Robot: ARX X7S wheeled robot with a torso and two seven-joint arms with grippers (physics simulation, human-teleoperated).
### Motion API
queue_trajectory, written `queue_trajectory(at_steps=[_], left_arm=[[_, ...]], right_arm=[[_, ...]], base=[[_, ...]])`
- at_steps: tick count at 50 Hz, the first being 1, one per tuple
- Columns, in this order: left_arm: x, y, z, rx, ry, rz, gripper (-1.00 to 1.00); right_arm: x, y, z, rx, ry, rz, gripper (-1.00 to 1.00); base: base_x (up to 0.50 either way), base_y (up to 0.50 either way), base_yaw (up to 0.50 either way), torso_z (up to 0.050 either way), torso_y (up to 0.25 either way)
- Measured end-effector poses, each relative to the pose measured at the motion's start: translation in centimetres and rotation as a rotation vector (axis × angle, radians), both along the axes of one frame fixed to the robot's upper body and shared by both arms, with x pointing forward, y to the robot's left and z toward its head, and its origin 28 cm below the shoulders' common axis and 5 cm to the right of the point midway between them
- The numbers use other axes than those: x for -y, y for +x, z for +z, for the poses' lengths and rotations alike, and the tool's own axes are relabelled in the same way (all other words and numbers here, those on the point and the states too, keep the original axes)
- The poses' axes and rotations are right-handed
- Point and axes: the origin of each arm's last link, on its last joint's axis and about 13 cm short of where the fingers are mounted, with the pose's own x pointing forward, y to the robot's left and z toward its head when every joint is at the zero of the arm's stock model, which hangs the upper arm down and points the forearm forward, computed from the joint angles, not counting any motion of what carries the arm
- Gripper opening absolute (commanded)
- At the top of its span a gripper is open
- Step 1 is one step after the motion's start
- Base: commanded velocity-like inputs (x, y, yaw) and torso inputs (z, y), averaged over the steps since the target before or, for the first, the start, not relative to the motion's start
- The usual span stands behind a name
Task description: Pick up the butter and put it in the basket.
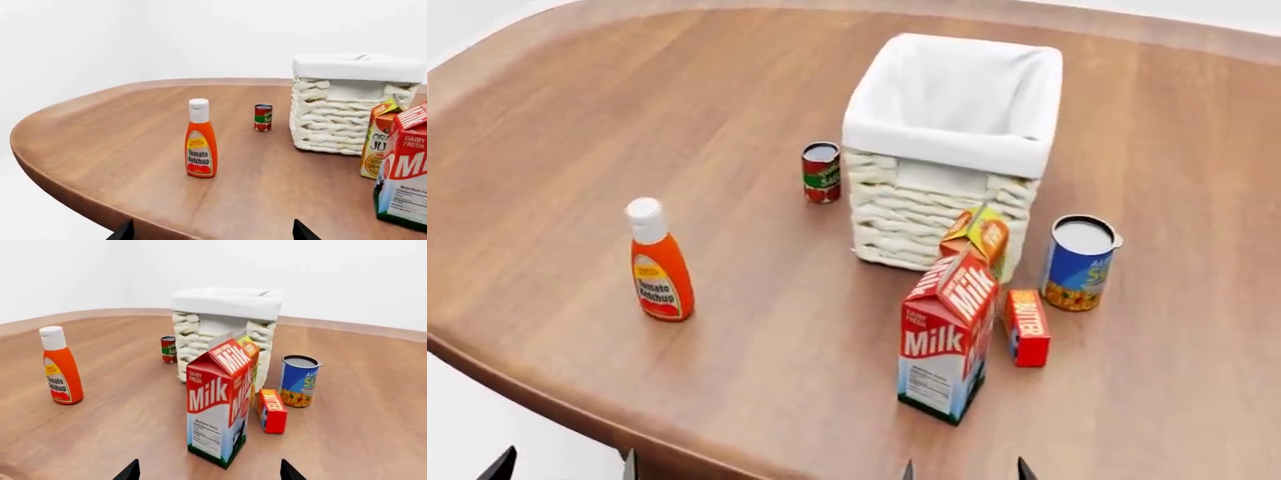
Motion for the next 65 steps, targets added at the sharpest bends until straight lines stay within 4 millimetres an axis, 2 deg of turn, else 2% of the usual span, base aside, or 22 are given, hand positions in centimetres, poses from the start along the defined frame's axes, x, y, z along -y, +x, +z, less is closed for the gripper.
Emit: queue_trajectory(at_steps=[24,28,41,48,65], left_arm=[[0.1,-0.1,0.1,-0.003,-0.005,-0.015,1.00],[0.1,0.0,0.2,-0.004,-0.010,-0.018,1.00],[-1.4,2.5,3.8,0.042,-0.066,0.031,1.00],[-1.8,2.6,4.7,0.058,-0.075,0.037,1.00],[-2.5,2.6,6.6,0.095,-0.128,0.081,1.00]], right_arm=[[-0.1,0.0,0.3,0.008,-0.003,0.009,1.00],[0.1,0.0,0.3,0.008,-0.006,-0.003,1.00],[0.5,-0.9,0.7,0.021,-0.002,-0.034,1.00],[0.4,-1.1,0.6,0.016,-0.004,-0.033,1.00],[0.4,-1.3,0.6,0.004,-0.017,-0.055,1.00]], base=[[0.06,-0.50,0.00,0.000,0.000],[0.00,0.00,0.00,0.000,0.000],[0.49,0.05,0.00,0.000,0.000],[0.47,0.14,0.00,0.000,0.000],[0.00,0.07,0.00,0.000,0.000]])
